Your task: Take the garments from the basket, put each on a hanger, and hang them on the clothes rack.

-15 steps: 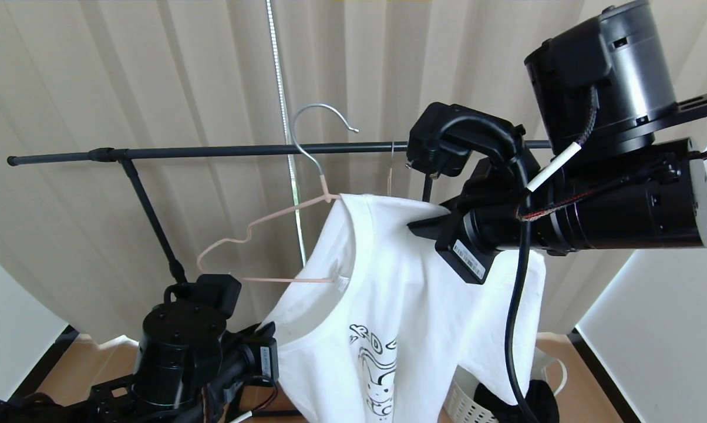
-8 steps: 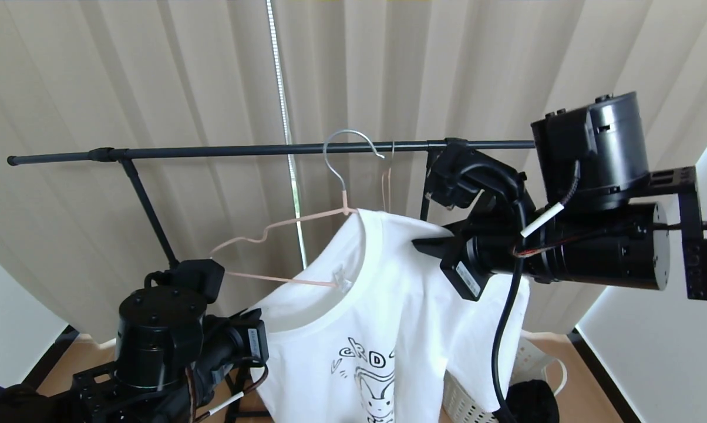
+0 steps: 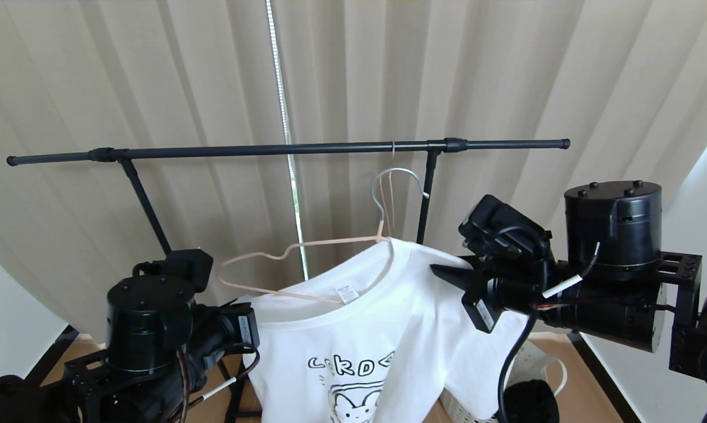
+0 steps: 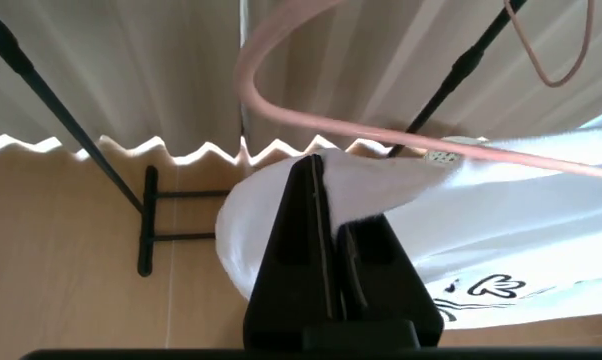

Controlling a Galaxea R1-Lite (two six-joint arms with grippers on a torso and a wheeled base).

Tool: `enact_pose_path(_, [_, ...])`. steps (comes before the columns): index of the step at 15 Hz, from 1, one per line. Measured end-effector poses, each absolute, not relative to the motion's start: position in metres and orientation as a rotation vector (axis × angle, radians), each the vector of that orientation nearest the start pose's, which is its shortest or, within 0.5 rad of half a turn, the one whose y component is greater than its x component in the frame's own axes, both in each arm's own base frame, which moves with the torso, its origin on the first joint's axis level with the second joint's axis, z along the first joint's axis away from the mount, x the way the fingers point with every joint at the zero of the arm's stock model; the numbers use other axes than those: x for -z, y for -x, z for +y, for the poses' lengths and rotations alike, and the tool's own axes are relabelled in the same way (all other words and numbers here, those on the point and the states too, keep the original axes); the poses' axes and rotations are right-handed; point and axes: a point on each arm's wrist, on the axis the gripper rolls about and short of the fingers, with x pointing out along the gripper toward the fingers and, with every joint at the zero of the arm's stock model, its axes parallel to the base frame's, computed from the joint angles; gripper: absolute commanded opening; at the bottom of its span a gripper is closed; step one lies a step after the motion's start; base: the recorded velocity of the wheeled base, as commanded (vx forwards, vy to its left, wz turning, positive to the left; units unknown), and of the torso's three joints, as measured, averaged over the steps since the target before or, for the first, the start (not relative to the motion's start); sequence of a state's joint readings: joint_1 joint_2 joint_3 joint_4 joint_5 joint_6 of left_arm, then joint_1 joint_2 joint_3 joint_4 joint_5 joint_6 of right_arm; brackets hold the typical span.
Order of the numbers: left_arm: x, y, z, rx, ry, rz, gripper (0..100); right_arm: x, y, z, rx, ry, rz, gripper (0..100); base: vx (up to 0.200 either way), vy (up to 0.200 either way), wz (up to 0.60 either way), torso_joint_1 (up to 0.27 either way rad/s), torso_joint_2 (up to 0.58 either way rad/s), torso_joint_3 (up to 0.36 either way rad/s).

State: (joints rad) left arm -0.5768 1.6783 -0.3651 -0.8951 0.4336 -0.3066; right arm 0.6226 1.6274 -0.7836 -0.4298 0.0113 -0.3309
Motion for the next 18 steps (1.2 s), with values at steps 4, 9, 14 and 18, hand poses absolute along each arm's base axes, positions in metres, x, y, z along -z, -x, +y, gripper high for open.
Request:
enact_pose_path(4, [-0.109,-0.214,-0.116,0.047,0.11,0.376,0,-0.178,-0.228,0.163,-0.685,0.442,0.297,0,0.0,0.0,0.0,0.0,0.0,0.0])
enact_pose_path(9, [-0.112,-0.222,-0.107,0.001,0.123,0.359,0,-0.174,-0.226,0.16,-0.688,0.481,0.298,0,0.0,0.0,0.0,0.0,0.0,0.0])
enact_pose_path(14, [-0.114,-0.227,-0.1,-0.032,0.134,0.349,0,-0.17,-0.229,0.152,-0.67,0.535,0.301,0,0.0,0.0,0.0,0.0,0.0,0.0])
enact_pose_path(18, [-0.117,-0.228,-0.099,-0.035,0.14,0.338,0,-0.167,-0.232,0.151,-0.661,0.544,0.304,0,0.0,0.0,0.0,0.0,0.0,0.0])
